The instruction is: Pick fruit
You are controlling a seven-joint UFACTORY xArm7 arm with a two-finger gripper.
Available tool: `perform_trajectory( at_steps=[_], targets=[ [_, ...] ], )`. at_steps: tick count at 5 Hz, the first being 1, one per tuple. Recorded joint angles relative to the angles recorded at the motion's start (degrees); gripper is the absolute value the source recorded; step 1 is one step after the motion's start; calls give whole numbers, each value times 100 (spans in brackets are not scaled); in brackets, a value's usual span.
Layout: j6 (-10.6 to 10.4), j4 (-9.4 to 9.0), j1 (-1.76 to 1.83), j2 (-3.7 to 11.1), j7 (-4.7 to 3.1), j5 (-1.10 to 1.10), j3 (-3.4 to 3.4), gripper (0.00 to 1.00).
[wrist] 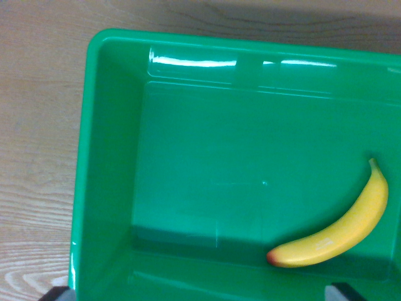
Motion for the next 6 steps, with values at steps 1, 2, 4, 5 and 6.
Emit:
perform_trajectory(
  at_steps=[1, 2, 4, 5, 6],
  targets=[
    [-77, -61, -14, 26, 25, -7, -14, 0],
    [-77, -61, -14, 26, 25, -7, -14, 0],
    [-181, -145, -34, 62, 59, -16, -34, 0],
    [-318, -255, -60, 109, 104, -28, -59, 0],
    [-318, -255, -60, 109, 104, -28, -59, 0]
  ],
)
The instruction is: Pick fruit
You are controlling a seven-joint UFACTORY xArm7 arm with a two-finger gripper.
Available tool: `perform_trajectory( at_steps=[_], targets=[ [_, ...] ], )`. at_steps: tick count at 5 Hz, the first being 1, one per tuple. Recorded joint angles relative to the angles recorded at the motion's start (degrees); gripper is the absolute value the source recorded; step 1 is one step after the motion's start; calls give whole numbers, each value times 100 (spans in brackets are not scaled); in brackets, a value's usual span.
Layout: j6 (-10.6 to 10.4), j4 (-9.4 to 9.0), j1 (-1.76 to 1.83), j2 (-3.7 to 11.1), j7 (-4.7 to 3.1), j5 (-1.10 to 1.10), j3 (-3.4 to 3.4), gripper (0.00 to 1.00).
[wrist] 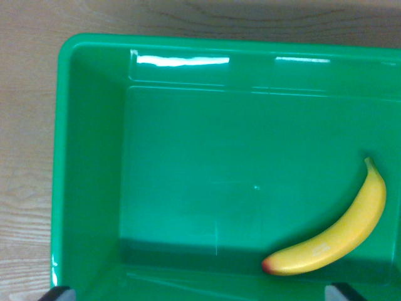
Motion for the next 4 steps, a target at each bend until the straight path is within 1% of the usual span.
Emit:
perform_trajectory(
  at_steps=[1, 2, 3, 4],
  targets=[
    [-159, -127, -30, 54, 52, -14, -29, 0],
    [-159, -127, -30, 54, 52, -14, -29, 0],
    [-344, -275, -64, 118, 113, -30, -64, 0],
    [-344, -275, -64, 118, 113, -30, -64, 0]
  ],
)
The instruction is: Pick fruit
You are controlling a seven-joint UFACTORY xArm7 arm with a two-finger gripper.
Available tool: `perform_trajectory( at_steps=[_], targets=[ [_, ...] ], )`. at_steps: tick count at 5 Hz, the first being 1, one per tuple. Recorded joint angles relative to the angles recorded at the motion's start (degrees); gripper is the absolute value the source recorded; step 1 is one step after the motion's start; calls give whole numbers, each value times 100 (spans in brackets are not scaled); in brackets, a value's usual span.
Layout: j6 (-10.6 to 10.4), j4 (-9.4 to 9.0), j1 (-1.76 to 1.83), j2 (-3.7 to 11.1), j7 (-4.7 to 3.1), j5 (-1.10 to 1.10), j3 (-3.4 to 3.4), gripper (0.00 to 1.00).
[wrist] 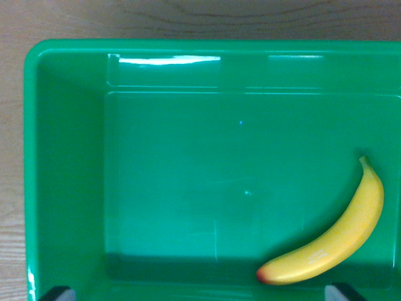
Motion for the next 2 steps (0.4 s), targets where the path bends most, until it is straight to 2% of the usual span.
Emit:
perform_trajectory(
  at_steps=[1, 2],
  targets=[
    [-209, -167, -39, 71, 68, -19, -39, 0],
    [-209, -167, -39, 71, 68, -19, -39, 0]
  ],
)
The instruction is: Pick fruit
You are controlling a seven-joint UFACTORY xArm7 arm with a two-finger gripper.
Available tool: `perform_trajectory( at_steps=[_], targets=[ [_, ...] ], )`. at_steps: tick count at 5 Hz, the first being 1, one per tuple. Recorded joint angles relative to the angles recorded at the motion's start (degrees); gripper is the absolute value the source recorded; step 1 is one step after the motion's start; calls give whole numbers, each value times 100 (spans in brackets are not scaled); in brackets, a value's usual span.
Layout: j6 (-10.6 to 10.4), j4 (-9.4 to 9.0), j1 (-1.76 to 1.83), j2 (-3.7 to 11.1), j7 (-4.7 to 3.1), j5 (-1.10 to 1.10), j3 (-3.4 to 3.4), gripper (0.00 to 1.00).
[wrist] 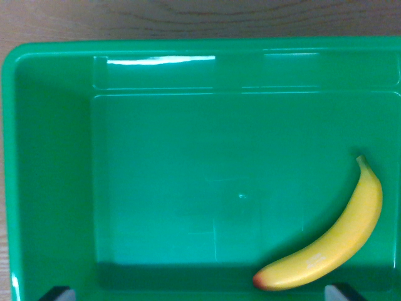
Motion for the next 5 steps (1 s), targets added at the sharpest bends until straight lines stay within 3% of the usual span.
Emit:
perform_trajectory(
  at_steps=[1, 2, 3, 4, 5],
  targets=[
    [-213, -170, -40, 73, 69, -19, -40, 0],
    [-213, -170, -40, 73, 69, -19, -40, 0],
    [-454, -363, -85, 155, 148, -40, -84, 0],
    [-454, -363, -85, 155, 148, -40, -84, 0],
    [-705, -564, -132, 241, 230, -62, -131, 0]
  ],
)
